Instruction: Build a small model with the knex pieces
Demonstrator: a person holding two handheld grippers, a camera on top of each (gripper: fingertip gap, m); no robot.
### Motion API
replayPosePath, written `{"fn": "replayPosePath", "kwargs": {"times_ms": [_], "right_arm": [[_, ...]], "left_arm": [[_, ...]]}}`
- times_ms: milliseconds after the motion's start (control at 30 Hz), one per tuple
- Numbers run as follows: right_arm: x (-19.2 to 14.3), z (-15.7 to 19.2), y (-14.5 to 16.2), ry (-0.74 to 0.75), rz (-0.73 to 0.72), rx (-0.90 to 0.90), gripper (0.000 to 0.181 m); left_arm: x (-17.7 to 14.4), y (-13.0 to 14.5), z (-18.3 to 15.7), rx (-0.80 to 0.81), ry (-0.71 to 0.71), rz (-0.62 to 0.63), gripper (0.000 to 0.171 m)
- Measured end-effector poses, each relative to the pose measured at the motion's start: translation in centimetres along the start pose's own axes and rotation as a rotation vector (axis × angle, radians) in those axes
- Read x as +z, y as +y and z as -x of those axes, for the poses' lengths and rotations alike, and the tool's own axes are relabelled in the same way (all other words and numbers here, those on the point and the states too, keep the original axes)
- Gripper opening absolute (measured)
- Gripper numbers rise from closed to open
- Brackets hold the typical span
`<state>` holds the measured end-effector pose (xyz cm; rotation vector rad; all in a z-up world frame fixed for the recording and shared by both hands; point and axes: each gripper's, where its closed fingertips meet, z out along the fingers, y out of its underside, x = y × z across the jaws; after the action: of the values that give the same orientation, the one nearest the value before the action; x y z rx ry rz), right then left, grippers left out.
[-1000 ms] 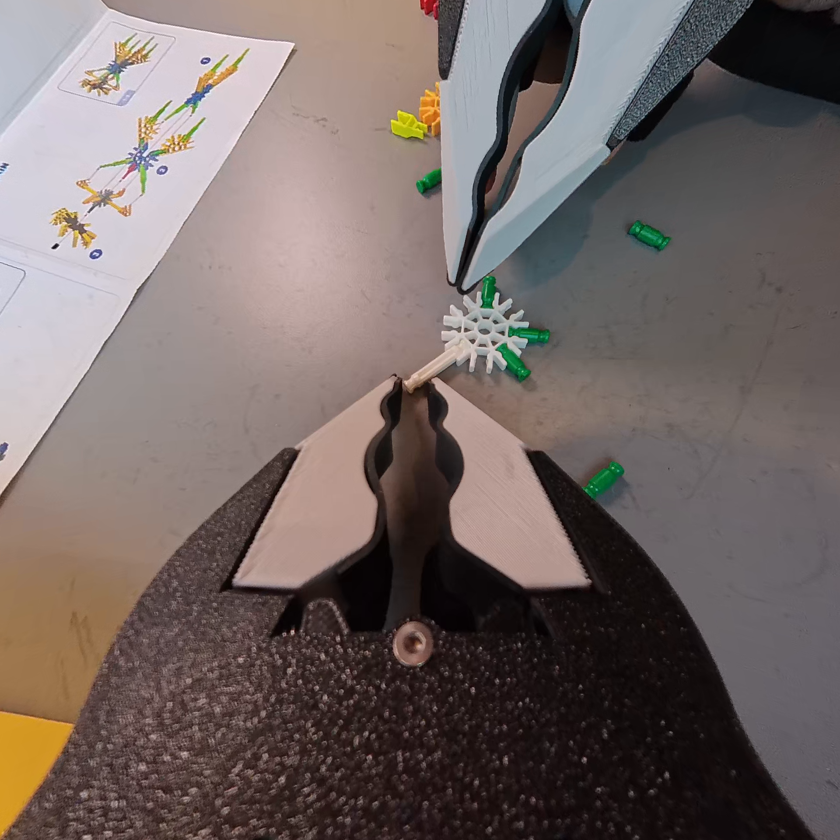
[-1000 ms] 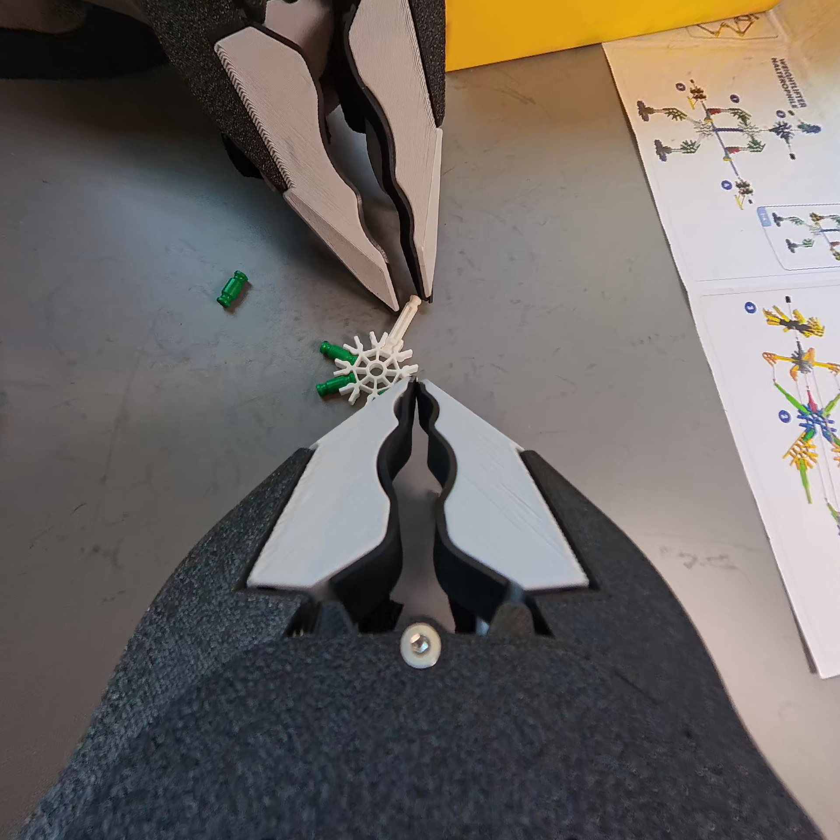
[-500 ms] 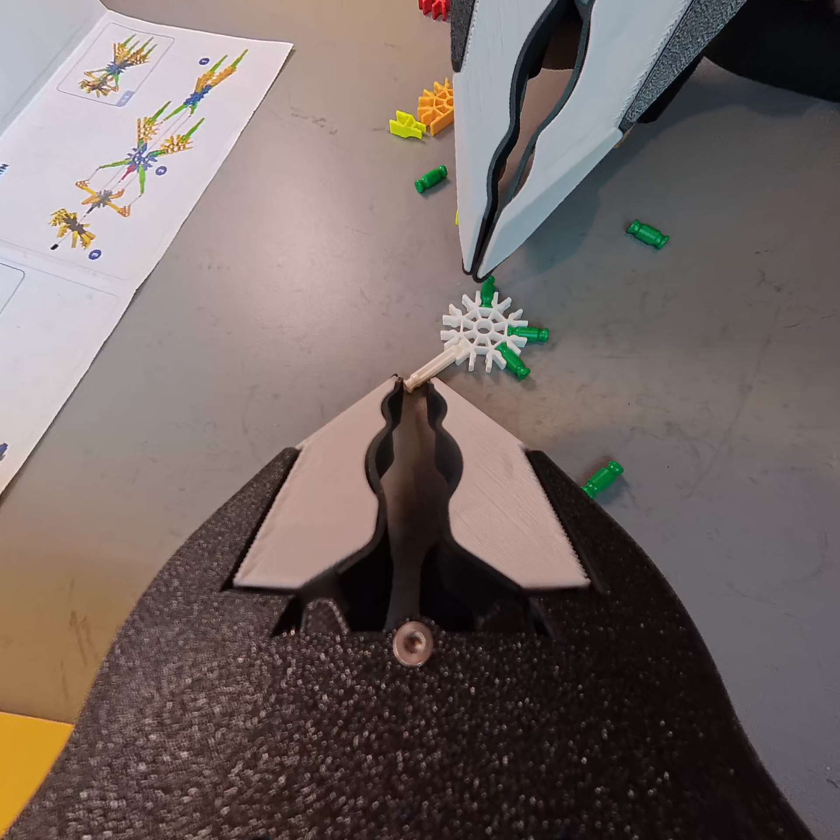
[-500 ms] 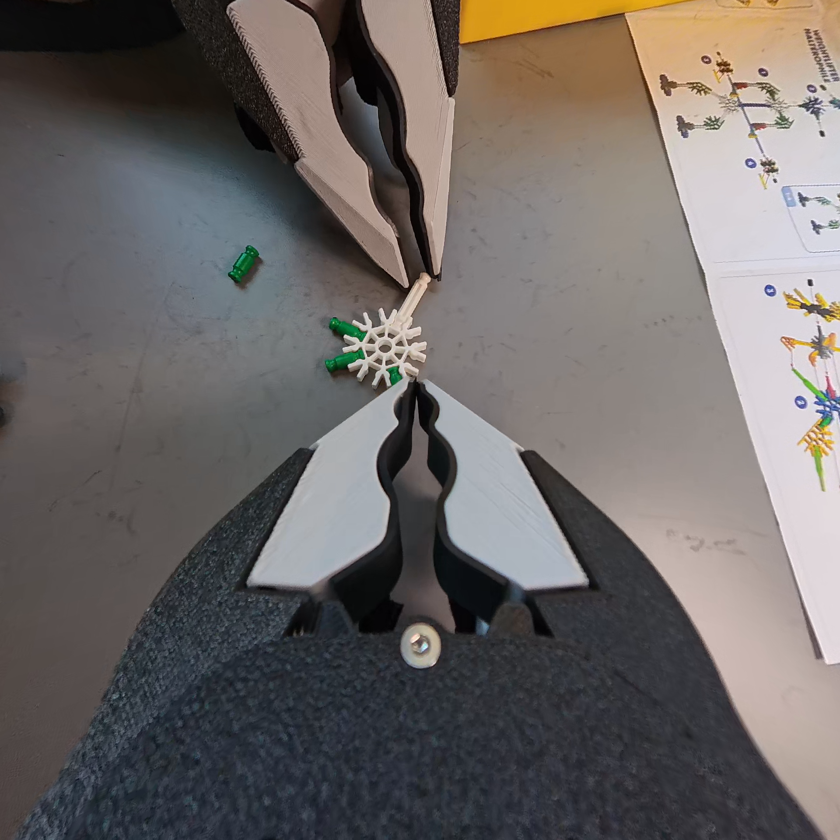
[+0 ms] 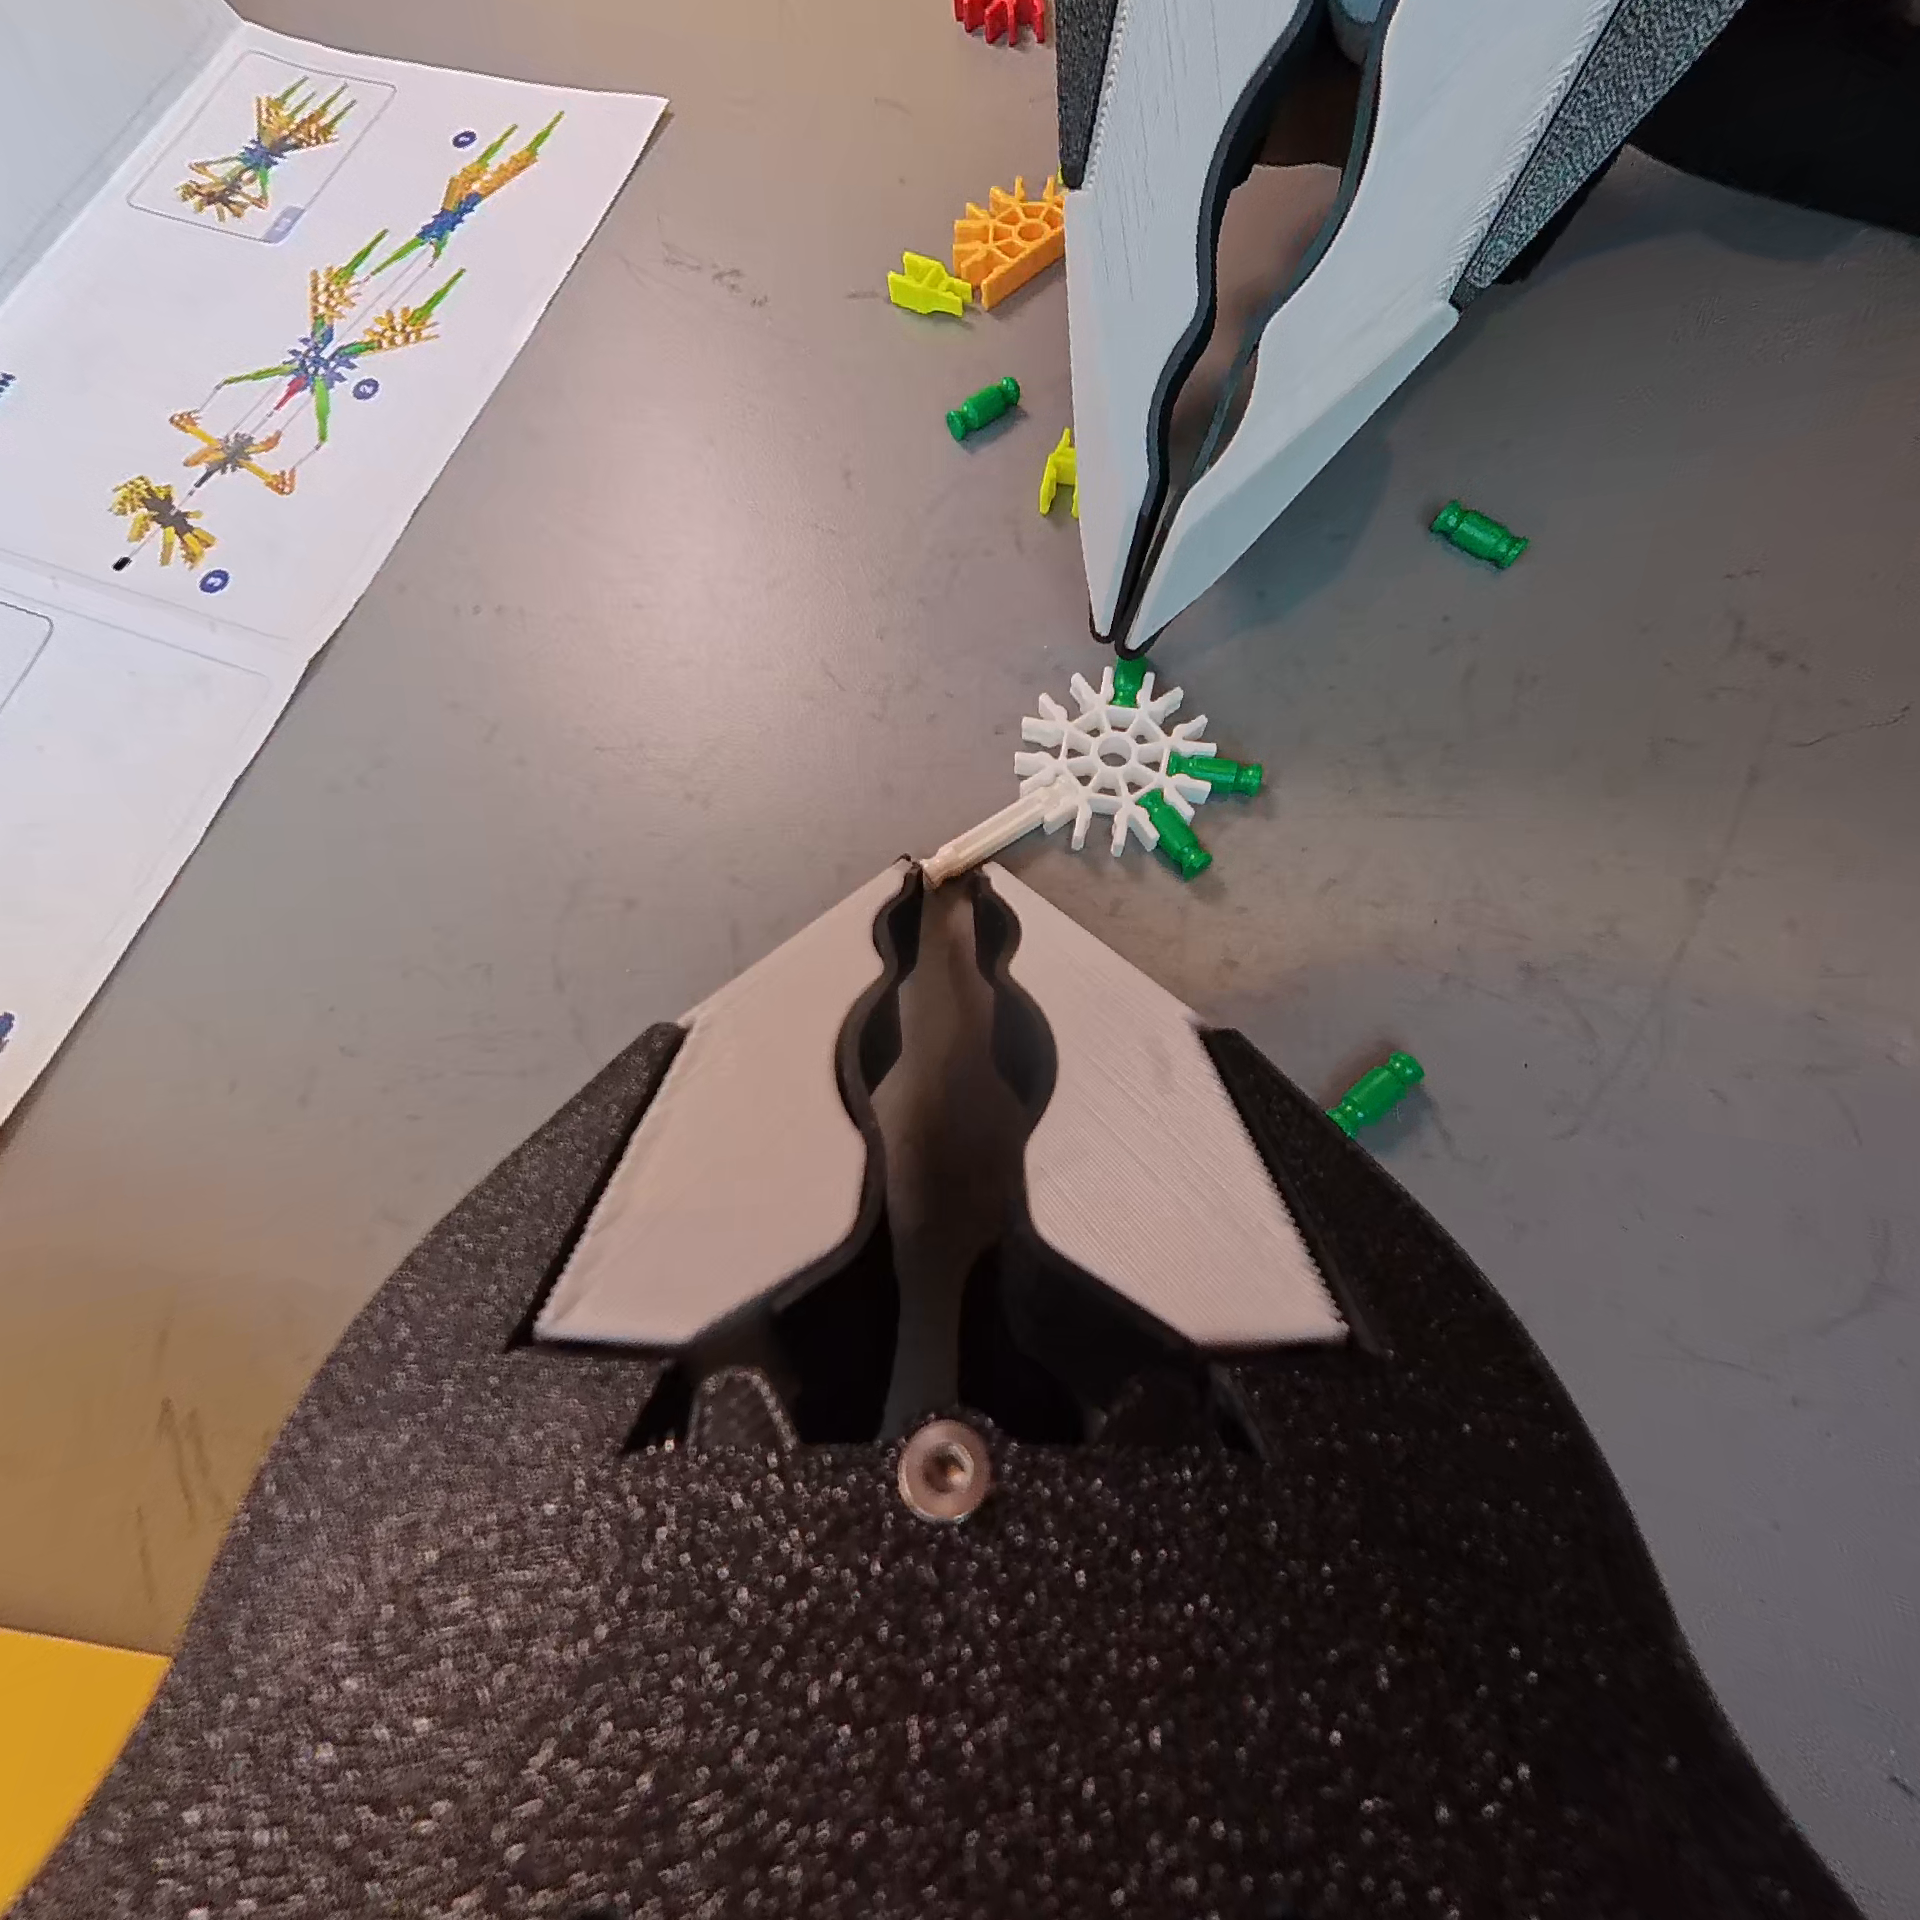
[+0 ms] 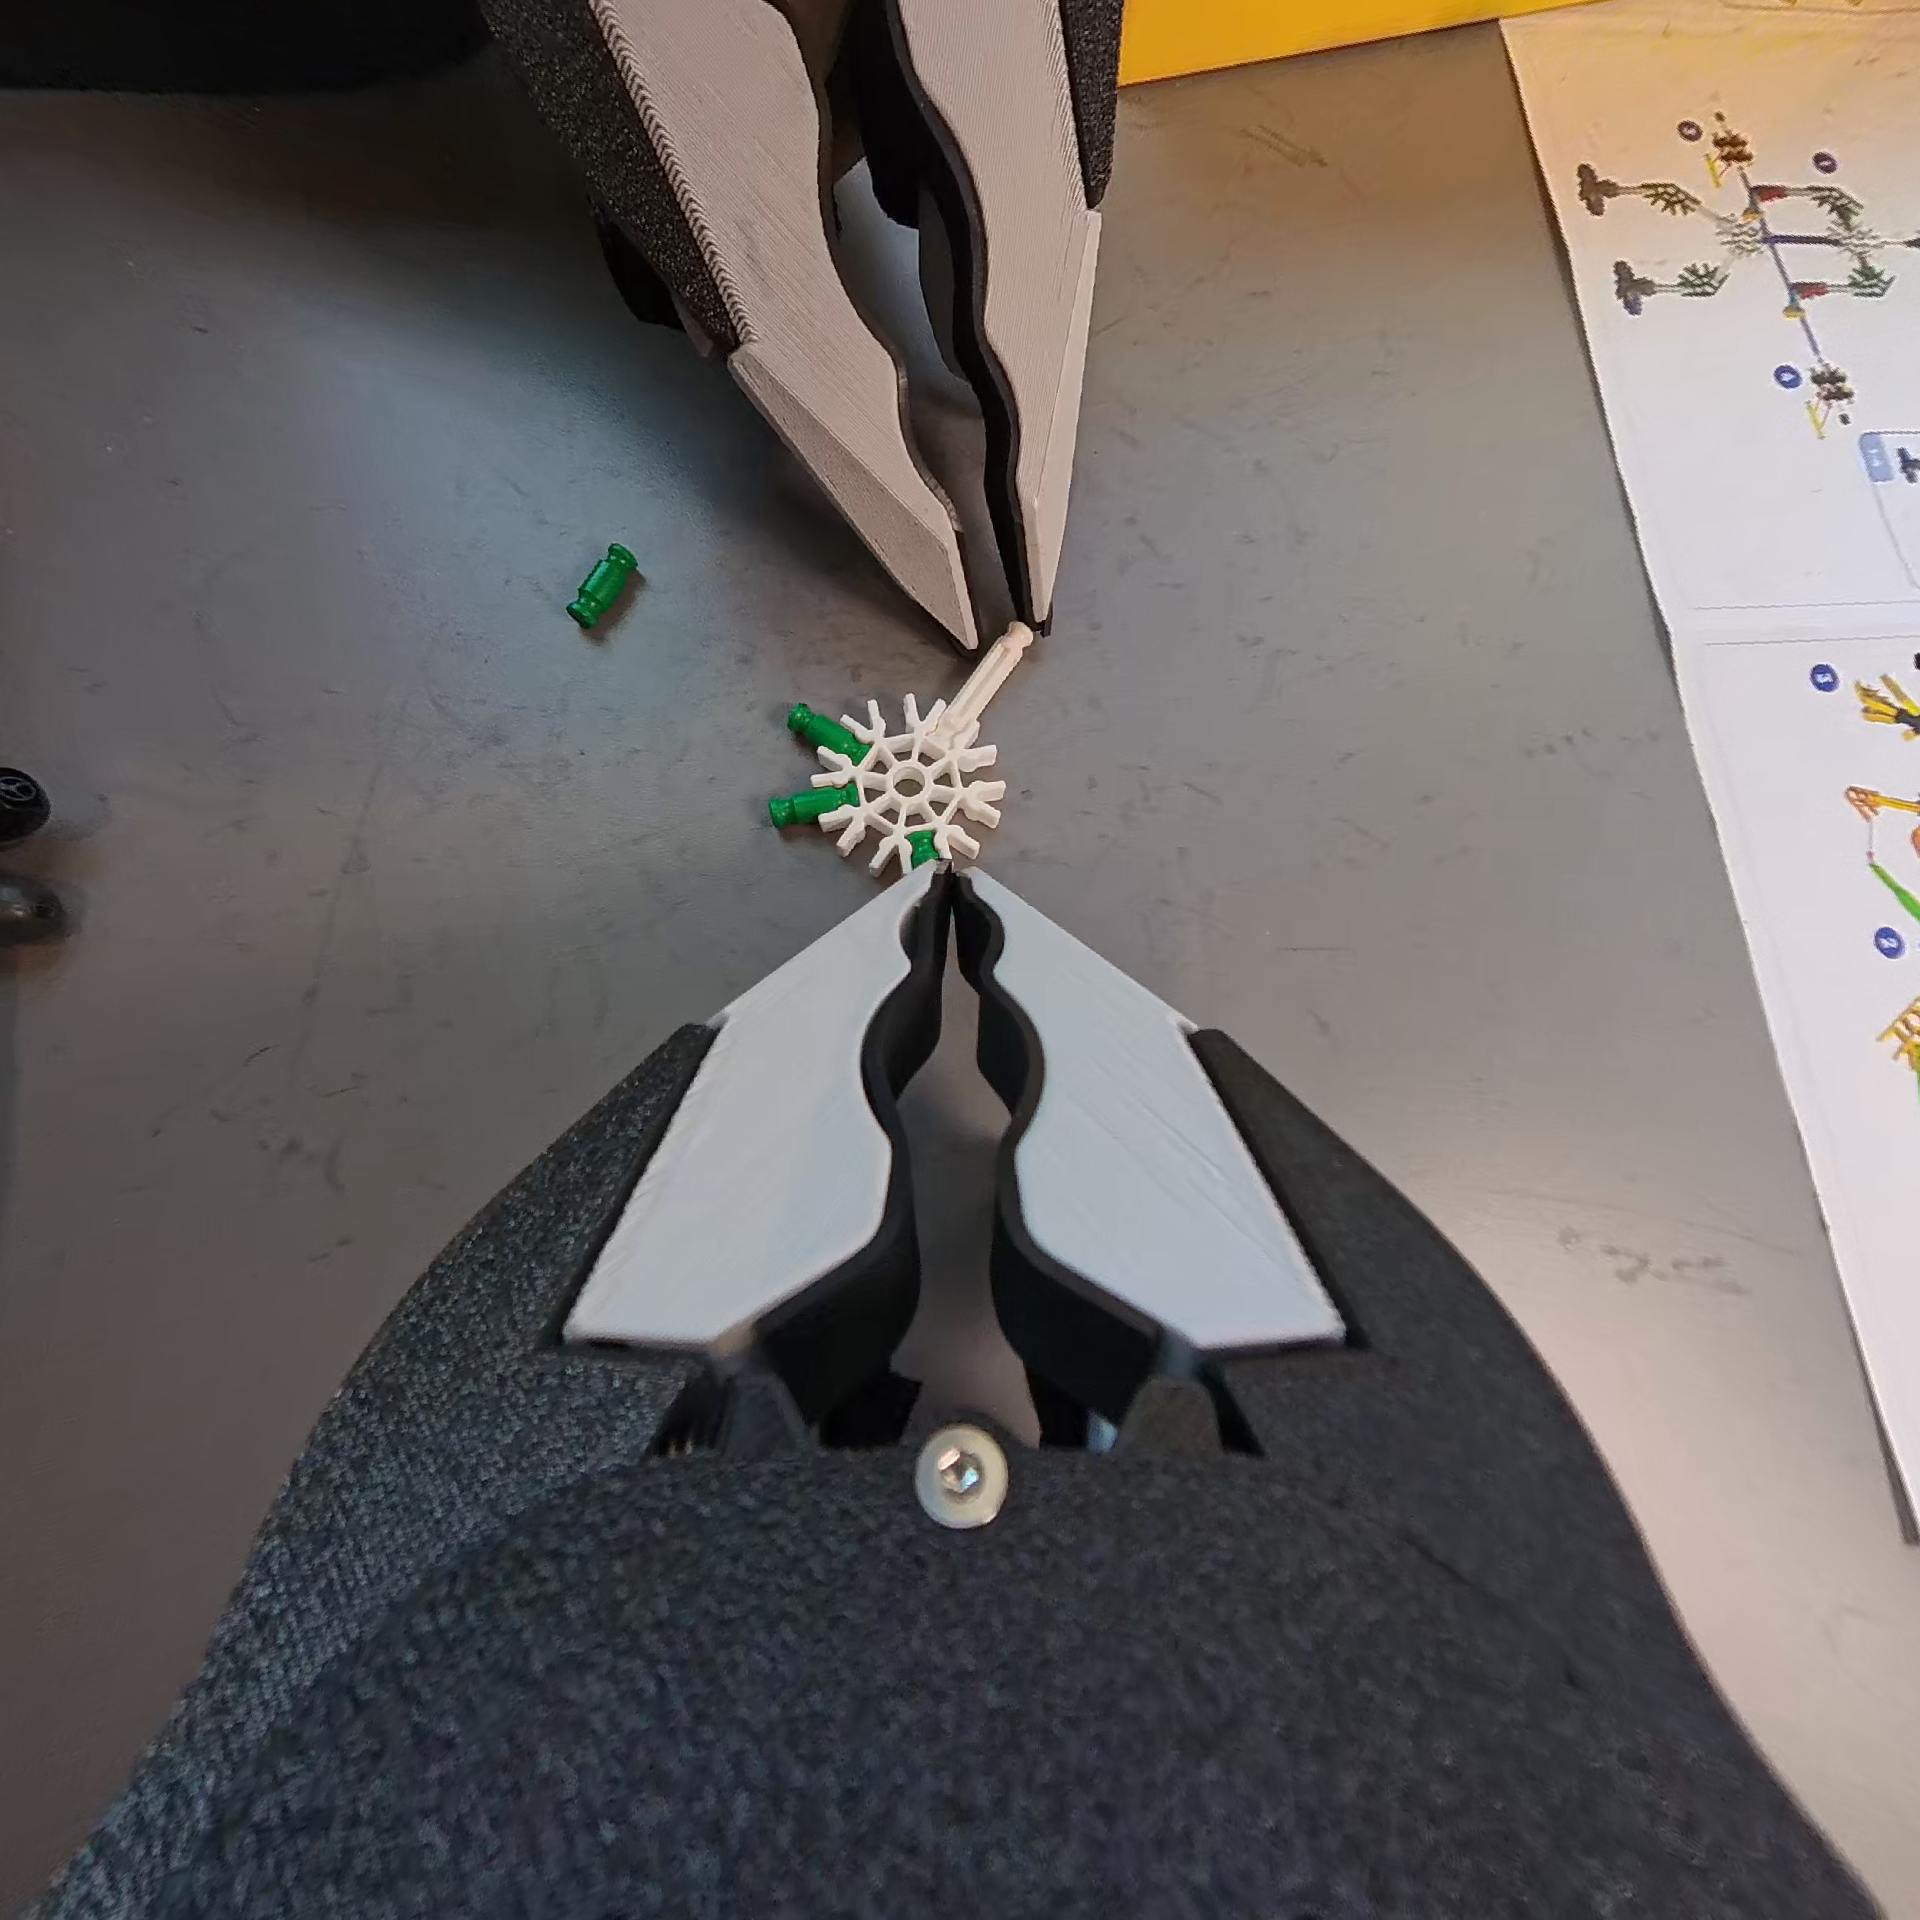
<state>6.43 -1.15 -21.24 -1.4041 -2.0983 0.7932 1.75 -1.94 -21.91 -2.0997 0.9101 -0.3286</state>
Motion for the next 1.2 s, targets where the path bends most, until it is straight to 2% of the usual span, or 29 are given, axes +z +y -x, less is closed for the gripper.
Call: {"fn": "replayPosePath", "kwargs": {"times_ms": [600,833,1200], "right_arm": [[0.1,0.0,-0.3,0.008,-0.015,-0.002,0.0],[-1.0,-1.5,-1.5,0.058,-0.116,0.057,0.0],[-3.9,-6.1,-3.4,0.264,-0.314,0.163,0.004]], "left_arm": [[-0.1,0.0,0.0,0.0,0.003,0.0,0.007],[-0.1,0.0,0.0,-0.001,0.006,0.0,0.006],[-0.1,0.0,-0.1,-0.001,0.007,0.001,0.006]]}}
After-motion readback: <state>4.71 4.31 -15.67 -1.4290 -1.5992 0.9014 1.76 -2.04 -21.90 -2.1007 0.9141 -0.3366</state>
